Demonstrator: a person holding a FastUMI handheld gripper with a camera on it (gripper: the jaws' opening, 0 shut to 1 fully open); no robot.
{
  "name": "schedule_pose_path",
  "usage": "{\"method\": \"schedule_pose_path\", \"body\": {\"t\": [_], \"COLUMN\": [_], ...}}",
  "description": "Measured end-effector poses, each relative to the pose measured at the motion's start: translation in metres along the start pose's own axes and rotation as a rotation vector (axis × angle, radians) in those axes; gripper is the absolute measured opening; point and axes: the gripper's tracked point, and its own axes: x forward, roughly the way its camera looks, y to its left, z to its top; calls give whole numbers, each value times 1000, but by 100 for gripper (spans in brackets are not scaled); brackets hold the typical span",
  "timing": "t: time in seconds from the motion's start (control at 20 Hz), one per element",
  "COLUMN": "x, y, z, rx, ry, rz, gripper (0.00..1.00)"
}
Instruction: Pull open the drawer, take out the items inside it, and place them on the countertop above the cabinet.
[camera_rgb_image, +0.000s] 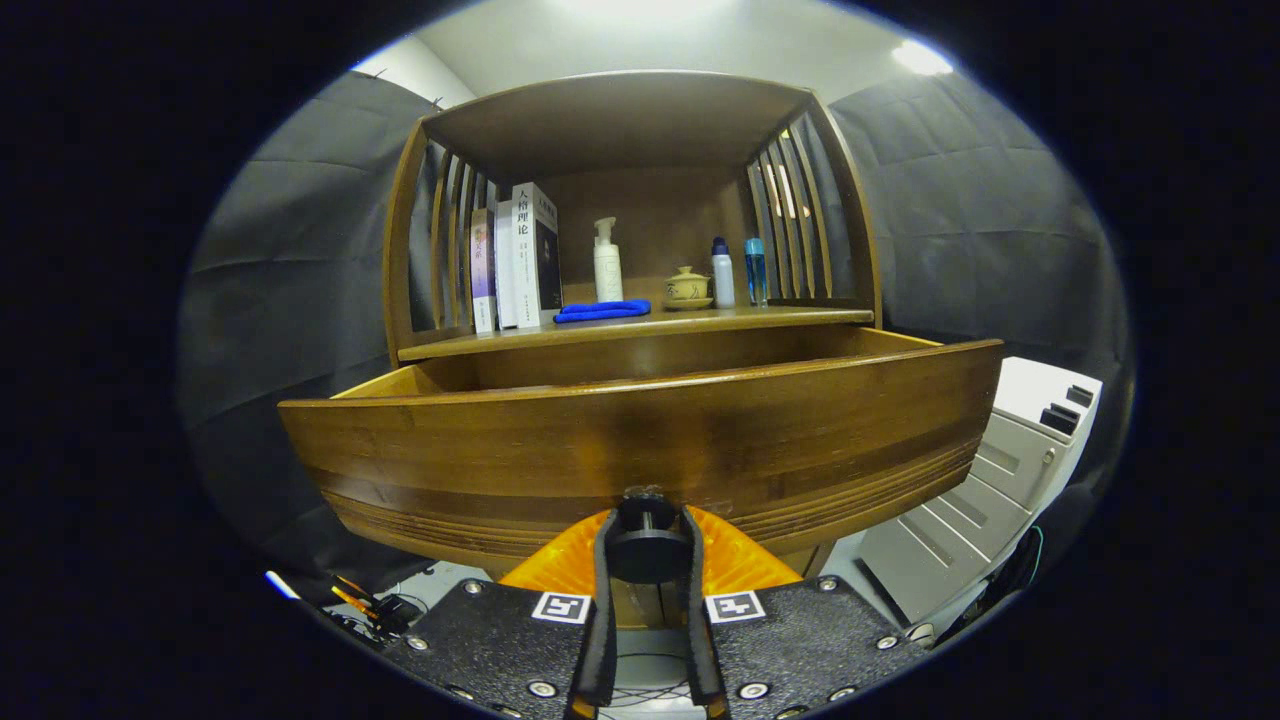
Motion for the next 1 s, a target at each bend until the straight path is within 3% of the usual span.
{"method": "schedule_pose_path", "body": {"t": [0.35, 0.65, 0.75, 0.9, 1.0], "x": [-9, -14, -19, -29, -29], "y": [2, 5, 10, 1, 0], "z": [-4, 3, 27, 60, 81], "rx": [-7, -8, 24, 42, 47], "ry": [-10, -5, -74, -122, -127], "rz": [17, 10, 49, 35, 39], "gripper": [30, 44, 64, 94, 94]}}
